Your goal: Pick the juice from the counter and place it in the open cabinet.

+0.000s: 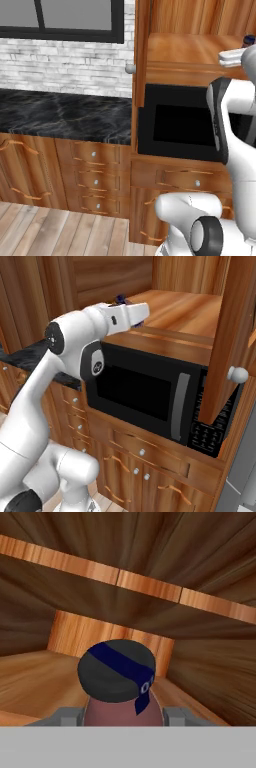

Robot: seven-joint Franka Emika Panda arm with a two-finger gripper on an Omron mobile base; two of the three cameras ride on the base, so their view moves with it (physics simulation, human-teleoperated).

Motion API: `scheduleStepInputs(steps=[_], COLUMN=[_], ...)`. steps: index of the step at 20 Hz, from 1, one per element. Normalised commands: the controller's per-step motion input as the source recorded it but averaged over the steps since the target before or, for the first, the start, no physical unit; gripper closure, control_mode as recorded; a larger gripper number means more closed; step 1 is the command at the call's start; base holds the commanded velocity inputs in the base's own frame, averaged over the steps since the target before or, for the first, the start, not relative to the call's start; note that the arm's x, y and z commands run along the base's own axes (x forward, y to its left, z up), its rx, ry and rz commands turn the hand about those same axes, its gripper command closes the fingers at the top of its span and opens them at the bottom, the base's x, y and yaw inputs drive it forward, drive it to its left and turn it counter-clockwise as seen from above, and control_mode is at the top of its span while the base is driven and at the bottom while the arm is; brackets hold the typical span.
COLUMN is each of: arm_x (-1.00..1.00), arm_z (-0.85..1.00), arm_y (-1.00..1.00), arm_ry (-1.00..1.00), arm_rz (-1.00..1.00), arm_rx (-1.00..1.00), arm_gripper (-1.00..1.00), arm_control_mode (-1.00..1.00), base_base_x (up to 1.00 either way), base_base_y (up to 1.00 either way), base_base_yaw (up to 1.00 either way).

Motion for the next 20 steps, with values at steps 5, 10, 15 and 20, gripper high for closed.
scheduleStepInputs(steps=[5,10,15,20], arm_x=[0.03,0.00,0.02,0.09], arm_z=[0.00,0.00,0.00,0.00], arm_y=[0.00,0.00,-0.03,-0.09], arm_ry=[0.04,0.00,0.02,0.05], arm_rz=[0.00,0.00,0.00,0.00], arm_rx=[0.00,0.00,0.01,0.05], arm_gripper=[1.00,1.00,1.00,1.00], arm_control_mode=[-1.00,-1.00,-1.00,-1.00], base_base_x=[0.00,0.00,0.00,0.00], base_base_y=[0.00,0.00,0.00,0.00], base_base_yaw=[0.00,0.00,0.00,0.00])
